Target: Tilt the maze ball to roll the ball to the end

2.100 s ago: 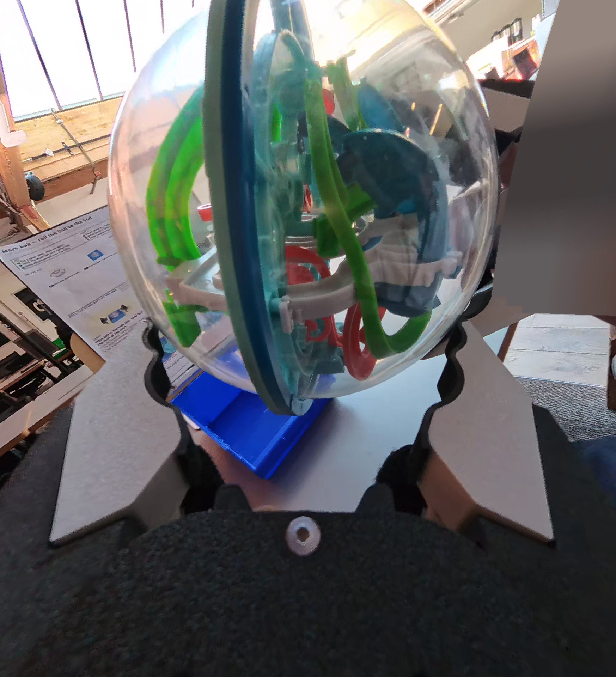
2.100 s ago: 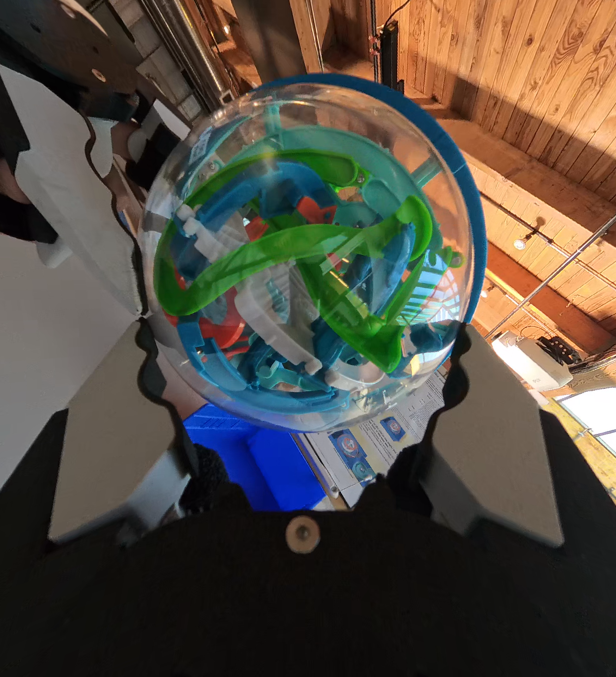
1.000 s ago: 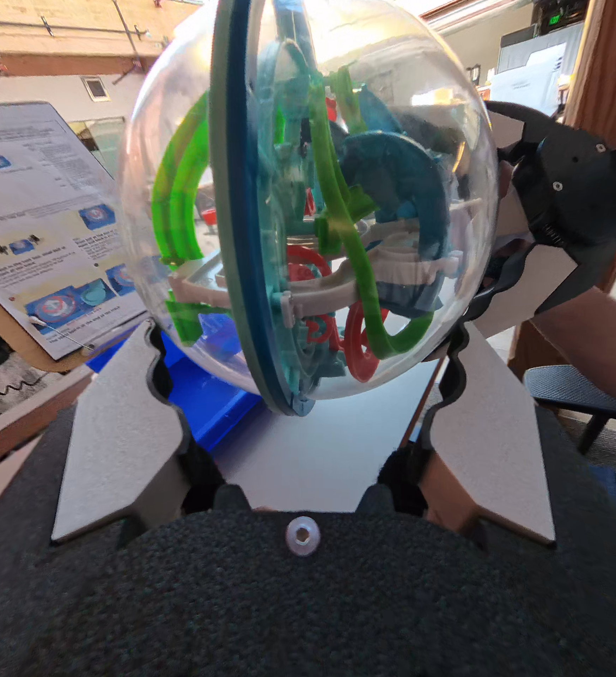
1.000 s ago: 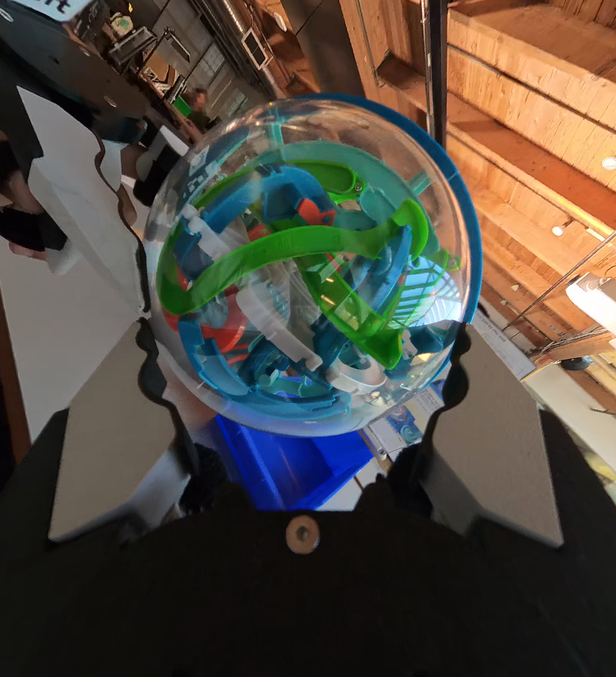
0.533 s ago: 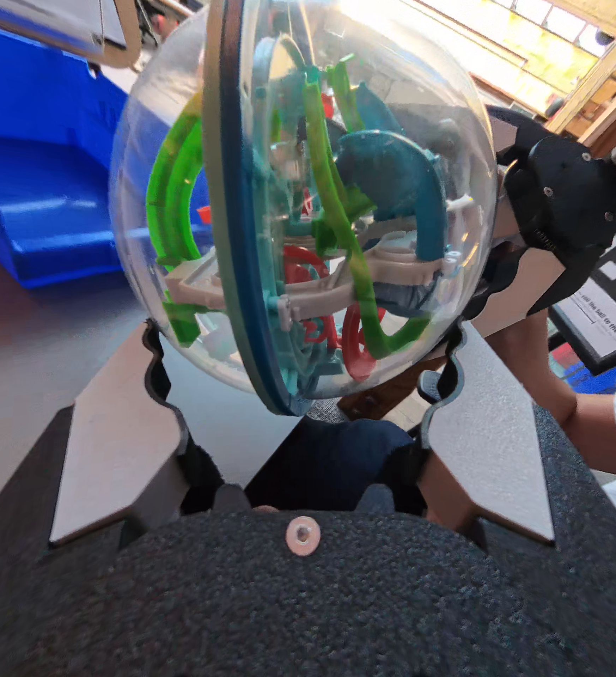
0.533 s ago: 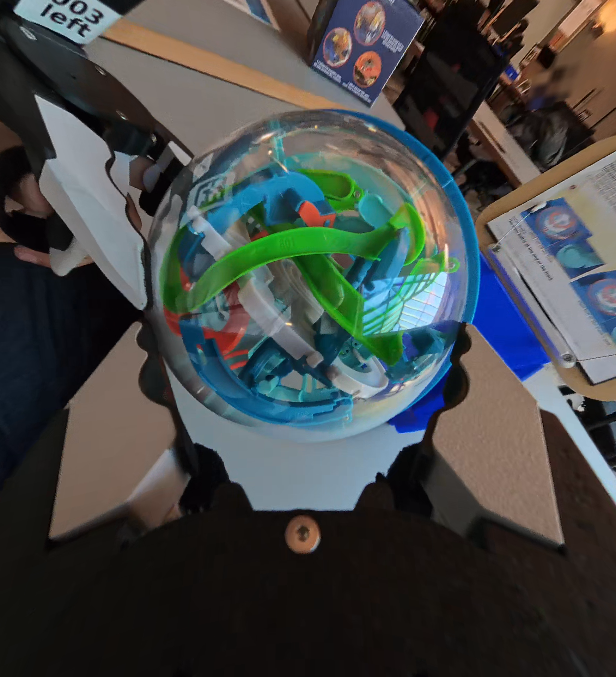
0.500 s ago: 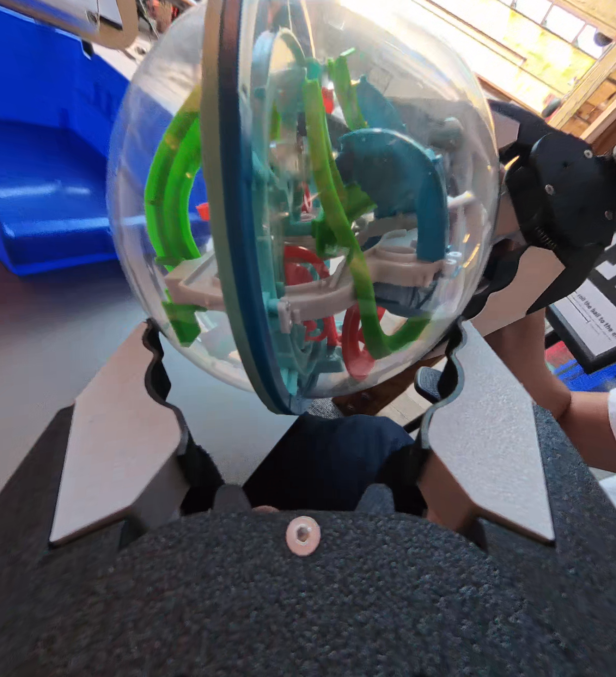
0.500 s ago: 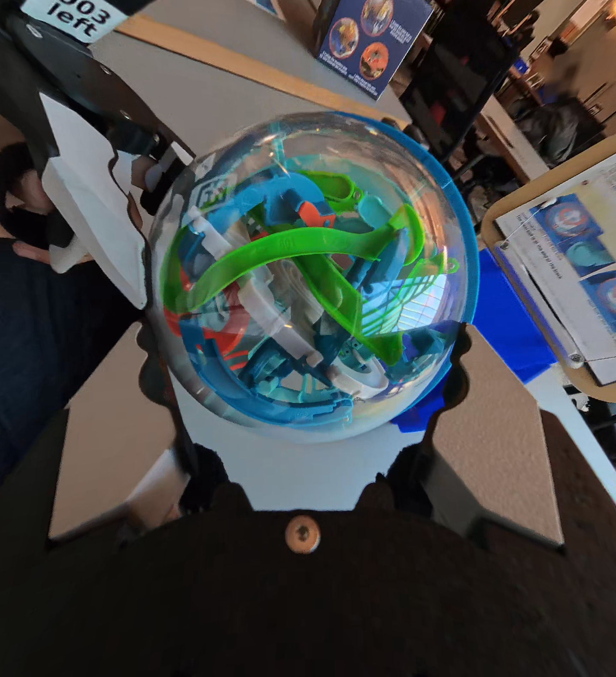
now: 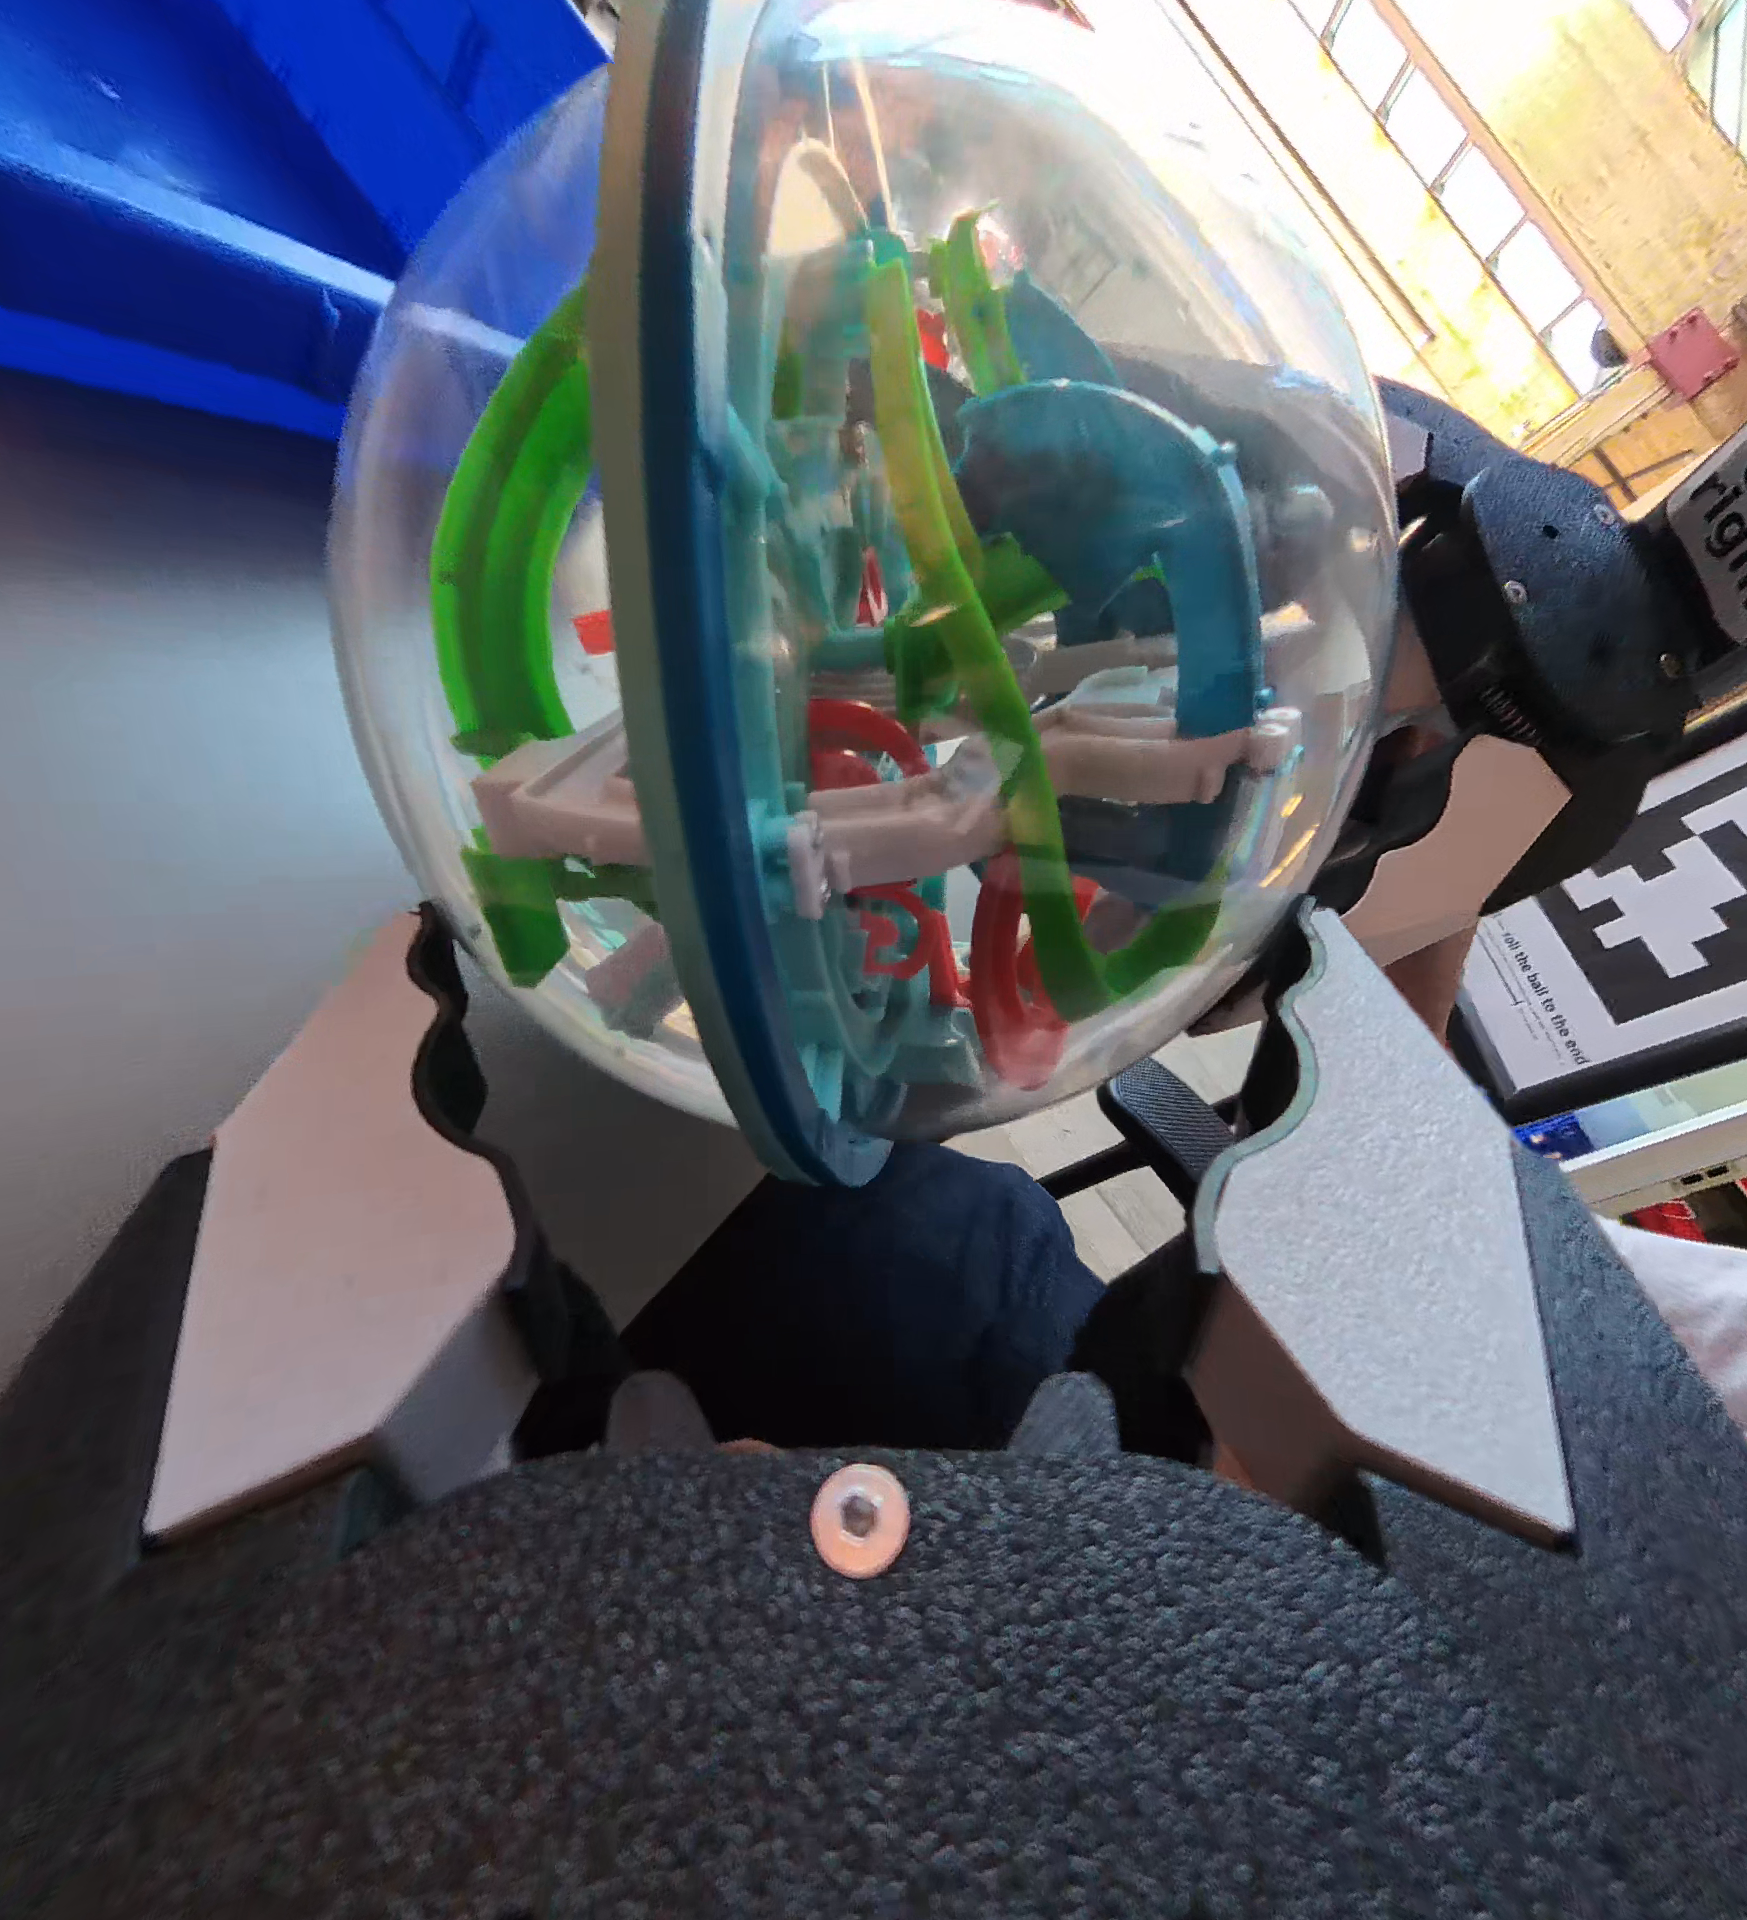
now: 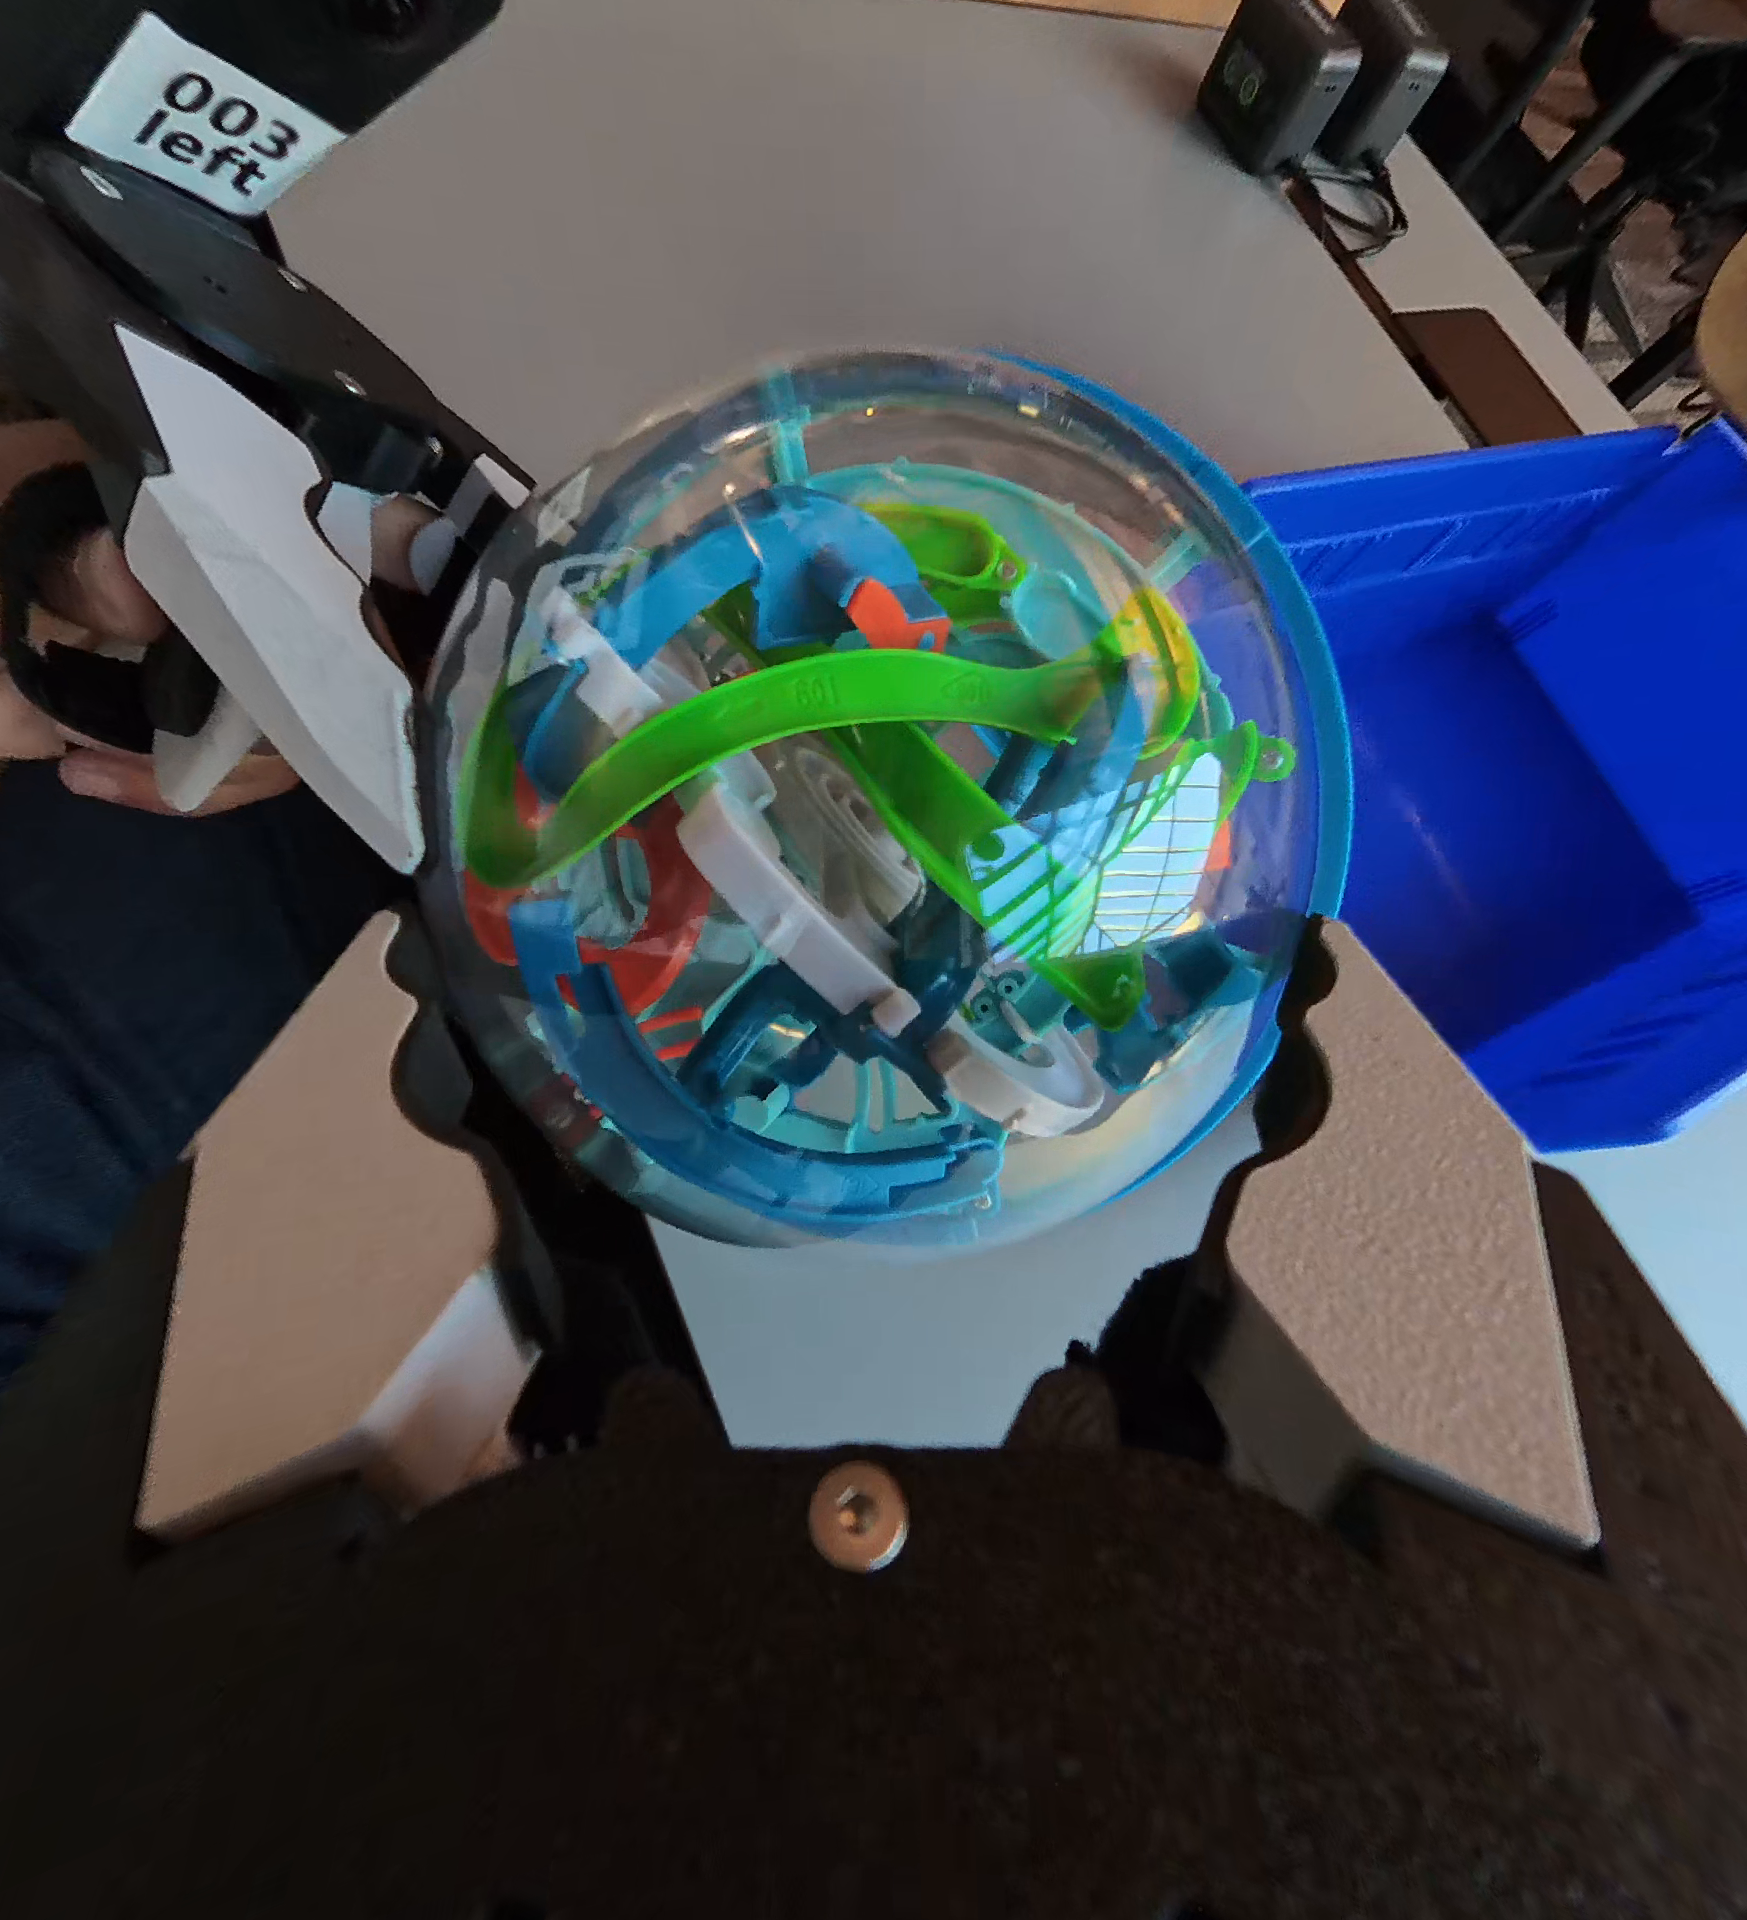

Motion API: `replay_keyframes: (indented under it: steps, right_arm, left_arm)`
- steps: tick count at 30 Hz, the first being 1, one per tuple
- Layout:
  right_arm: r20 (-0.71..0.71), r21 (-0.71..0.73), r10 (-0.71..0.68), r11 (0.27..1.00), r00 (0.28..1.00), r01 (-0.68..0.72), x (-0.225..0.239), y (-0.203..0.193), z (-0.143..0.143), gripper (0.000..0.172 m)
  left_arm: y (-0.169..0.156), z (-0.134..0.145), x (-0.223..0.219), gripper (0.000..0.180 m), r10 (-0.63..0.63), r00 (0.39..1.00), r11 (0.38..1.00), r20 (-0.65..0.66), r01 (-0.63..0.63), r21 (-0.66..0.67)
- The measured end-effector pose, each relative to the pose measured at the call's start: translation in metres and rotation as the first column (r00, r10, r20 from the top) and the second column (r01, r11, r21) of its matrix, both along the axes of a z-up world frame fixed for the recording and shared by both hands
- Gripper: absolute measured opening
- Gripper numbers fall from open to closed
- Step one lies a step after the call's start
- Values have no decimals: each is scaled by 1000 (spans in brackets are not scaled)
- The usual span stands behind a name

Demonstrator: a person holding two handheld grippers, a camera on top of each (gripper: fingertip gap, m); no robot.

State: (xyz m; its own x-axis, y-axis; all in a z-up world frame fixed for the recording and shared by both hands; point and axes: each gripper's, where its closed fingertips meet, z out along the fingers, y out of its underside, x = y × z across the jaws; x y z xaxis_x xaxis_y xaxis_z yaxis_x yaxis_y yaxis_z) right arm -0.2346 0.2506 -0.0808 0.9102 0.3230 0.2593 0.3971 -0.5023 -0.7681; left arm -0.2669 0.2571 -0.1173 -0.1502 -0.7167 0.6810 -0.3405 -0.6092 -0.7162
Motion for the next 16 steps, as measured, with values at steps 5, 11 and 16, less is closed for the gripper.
replay_keyframes:
  steps: [5,11,16]
  right_arm:
    - [-58,-1,-19,1000,998,19,1,1,0,152]
    - [-160,35,-55,998,986,61,0,12,5,153]
    - [-210,81,-53,994,976,71,0,22,7,153]
  left_arm:
    - [2,1,0,147,16,1000,998,-4,-17,-58]
    - [11,4,-1,147,34,999,982,1,-33,-187]
    - [19,6,0,147,50,999,968,-6,-50,-248]
